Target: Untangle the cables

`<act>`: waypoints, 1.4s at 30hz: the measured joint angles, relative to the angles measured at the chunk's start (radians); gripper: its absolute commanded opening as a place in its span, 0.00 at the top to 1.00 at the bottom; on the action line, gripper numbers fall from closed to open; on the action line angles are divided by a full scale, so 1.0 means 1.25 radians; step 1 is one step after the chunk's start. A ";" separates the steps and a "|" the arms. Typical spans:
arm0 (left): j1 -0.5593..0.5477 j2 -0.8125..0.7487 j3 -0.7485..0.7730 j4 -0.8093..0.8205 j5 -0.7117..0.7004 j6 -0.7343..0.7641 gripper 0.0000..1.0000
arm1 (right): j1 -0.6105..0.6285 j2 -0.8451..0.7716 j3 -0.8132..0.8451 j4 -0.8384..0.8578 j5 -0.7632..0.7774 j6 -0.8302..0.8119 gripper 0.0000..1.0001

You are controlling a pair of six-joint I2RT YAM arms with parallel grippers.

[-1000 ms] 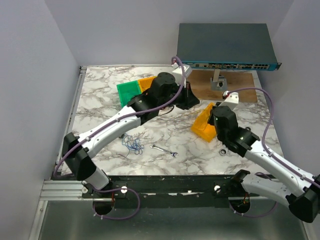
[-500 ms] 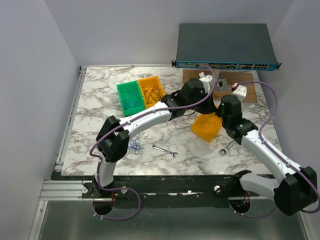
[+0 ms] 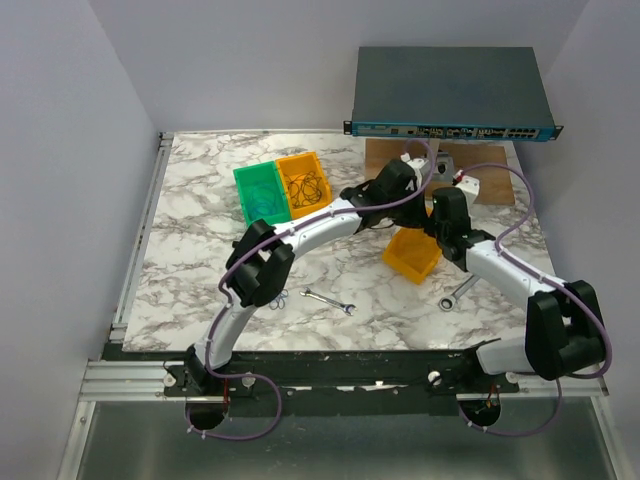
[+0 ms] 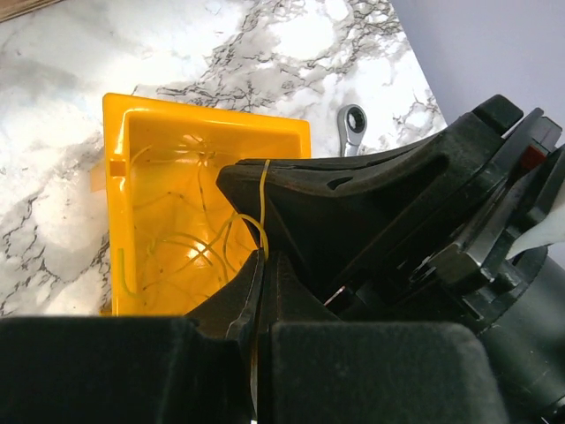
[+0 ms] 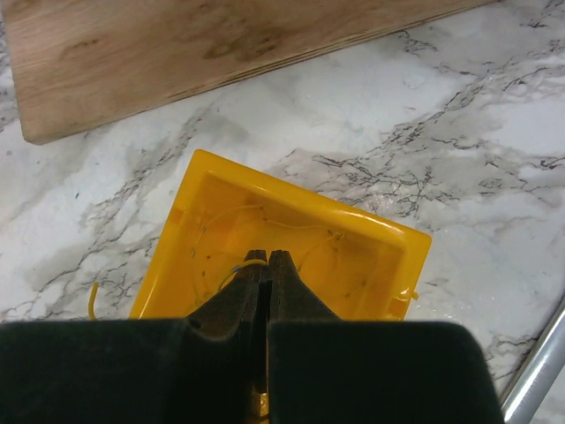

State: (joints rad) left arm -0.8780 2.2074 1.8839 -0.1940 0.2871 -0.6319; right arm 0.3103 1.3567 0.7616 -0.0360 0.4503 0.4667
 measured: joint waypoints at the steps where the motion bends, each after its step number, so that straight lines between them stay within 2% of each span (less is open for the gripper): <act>1: 0.000 0.012 0.014 -0.008 0.000 -0.001 1.00 | -0.004 0.007 0.001 0.000 -0.007 0.005 0.99; 13: 0.006 0.031 0.049 -0.049 -0.026 0.007 1.00 | -0.014 0.049 0.030 0.000 -0.045 0.025 0.99; 18: 0.005 0.043 0.049 -0.068 -0.026 0.014 0.98 | -0.014 0.061 0.015 0.002 -0.064 0.032 0.86; 21: 0.003 0.045 0.050 -0.071 -0.023 0.015 0.98 | -0.014 0.053 0.015 -0.016 -0.067 0.029 0.71; 28: 0.003 0.070 0.097 -0.095 -0.018 0.023 0.97 | -0.018 -0.054 0.015 -0.119 -0.060 0.007 0.45; 30: 0.002 0.081 0.097 -0.117 -0.016 0.026 0.97 | -0.018 -0.091 0.026 -0.124 -0.056 0.009 0.43; 34: -0.008 0.129 0.093 -0.158 -0.016 0.027 0.90 | -0.018 -0.143 0.074 -0.128 -0.051 0.006 0.42; 42: -0.015 0.148 0.092 -0.207 -0.010 0.040 0.69 | -0.018 -0.181 0.066 -0.143 -0.074 0.003 0.43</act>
State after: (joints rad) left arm -0.8963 2.3920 1.9987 -0.4530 0.2741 -0.5823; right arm 0.2882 1.1305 0.8436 -0.2150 0.3580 0.4706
